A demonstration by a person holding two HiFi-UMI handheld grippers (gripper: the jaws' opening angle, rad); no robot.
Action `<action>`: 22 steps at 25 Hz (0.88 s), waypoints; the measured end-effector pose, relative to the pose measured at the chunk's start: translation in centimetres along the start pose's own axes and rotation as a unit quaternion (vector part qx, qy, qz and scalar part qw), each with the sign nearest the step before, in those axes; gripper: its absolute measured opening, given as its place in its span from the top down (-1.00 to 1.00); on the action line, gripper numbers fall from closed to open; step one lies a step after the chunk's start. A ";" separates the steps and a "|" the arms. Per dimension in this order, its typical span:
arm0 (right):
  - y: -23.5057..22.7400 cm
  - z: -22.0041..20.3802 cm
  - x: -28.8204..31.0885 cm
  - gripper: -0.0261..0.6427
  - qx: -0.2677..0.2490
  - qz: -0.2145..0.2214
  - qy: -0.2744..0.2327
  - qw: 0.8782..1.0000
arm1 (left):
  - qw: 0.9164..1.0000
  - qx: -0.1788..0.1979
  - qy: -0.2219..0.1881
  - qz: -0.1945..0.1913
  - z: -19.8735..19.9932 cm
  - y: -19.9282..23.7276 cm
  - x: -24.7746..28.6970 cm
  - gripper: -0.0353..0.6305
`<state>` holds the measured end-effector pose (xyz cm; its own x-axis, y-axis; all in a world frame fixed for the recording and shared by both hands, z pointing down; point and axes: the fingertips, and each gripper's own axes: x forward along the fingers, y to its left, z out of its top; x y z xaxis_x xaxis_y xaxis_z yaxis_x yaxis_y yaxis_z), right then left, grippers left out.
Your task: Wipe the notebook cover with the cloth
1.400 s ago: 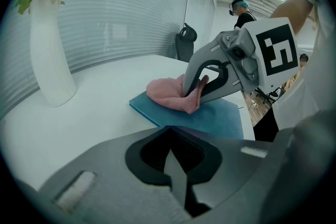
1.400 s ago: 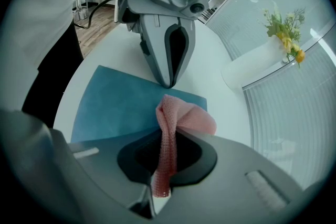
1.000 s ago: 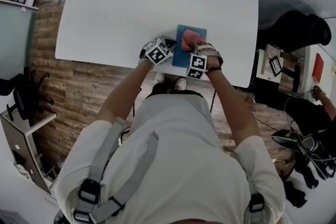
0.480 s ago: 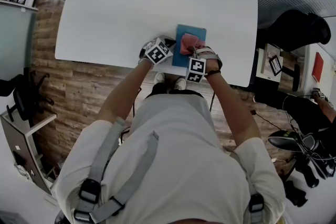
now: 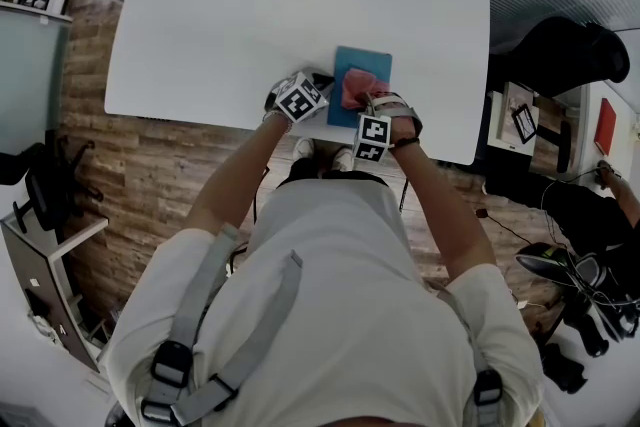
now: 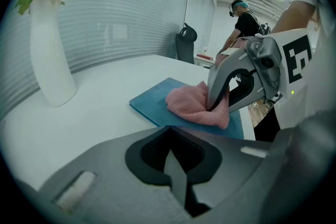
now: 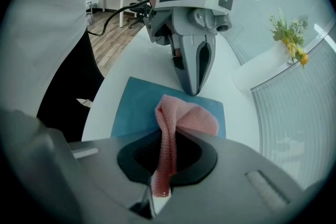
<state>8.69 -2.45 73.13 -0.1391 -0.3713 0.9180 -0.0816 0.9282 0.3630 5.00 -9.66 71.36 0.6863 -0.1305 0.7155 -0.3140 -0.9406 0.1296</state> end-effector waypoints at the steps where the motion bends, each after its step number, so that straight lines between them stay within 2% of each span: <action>1: 0.1 0.0 0.0 0.89 0.001 0.001 0.000 1.000 | 1.000 0.000 0.000 0.000 0.0 0.0 0.0 0.90; 22: 2.5 0.7 -1.0 0.89 0.008 0.023 -0.009 1.000 | 1.000 0.001 -0.001 -0.001 0.0 0.1 0.0 0.90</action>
<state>7.99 0.22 72.98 -0.1611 -0.3292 0.9304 -0.0912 0.9437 0.3181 4.98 -9.73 71.40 0.6877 -0.1291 0.7144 -0.3116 -0.9413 0.1298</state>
